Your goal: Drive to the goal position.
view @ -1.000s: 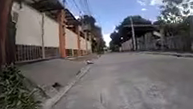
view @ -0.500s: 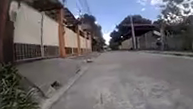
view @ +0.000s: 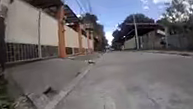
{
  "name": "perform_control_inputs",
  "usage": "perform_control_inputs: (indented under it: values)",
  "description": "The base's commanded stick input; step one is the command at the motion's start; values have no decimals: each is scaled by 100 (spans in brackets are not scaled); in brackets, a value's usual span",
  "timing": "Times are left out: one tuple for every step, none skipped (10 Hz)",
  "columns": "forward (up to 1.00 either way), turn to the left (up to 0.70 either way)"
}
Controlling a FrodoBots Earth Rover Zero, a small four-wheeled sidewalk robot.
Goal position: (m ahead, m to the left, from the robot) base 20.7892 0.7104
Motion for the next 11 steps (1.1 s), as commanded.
perform_control_inputs:
  values:
    - [85,0]
    - [85,0]
    - [85,0]
    - [85,-7]
    - [85,-25]
    - [85,-34]
    - [85,-34]
    - [85,-34]
    - [85,-32]
    - [85,-28]
    - [85,-24]
